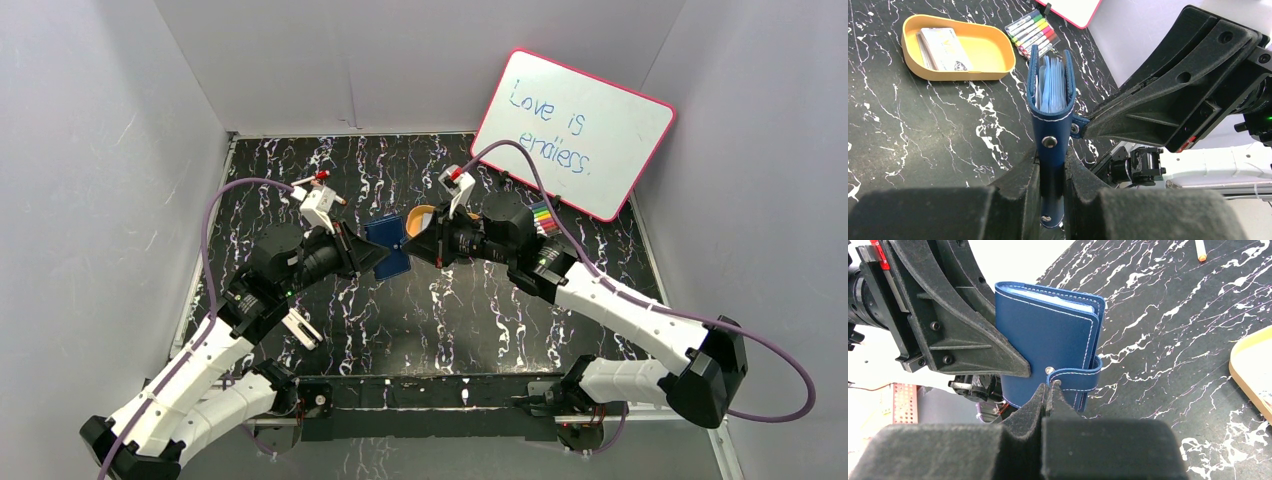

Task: Put the credit cards into the card holder
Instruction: Close the card holder at the center of the board.

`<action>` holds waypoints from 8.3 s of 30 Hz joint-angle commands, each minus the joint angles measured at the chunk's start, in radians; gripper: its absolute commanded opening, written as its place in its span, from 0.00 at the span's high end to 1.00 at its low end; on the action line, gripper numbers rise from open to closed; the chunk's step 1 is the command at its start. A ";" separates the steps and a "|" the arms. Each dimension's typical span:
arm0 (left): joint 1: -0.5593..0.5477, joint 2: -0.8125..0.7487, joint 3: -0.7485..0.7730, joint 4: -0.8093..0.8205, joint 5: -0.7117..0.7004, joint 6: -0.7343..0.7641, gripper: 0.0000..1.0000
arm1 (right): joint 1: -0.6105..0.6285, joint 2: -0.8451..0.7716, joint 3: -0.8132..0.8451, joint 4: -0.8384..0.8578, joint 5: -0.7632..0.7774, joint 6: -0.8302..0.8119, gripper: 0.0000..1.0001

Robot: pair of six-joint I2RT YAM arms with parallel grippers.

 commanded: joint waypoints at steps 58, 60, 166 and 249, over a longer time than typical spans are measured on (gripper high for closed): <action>0.000 -0.033 0.055 0.094 0.131 0.014 1.00 | 0.031 0.116 0.124 0.051 -0.047 -0.001 1.00; 0.000 -0.035 0.058 0.096 0.137 0.011 1.00 | 0.030 0.119 0.126 0.052 -0.047 -0.001 1.00; -0.001 -0.075 0.022 0.268 0.341 -0.064 1.00 | 0.070 0.286 0.281 -0.092 -0.060 -0.024 1.00; -0.001 -0.206 -0.063 0.340 0.540 -0.064 1.00 | 0.041 -0.186 0.031 0.102 -0.250 -0.099 0.45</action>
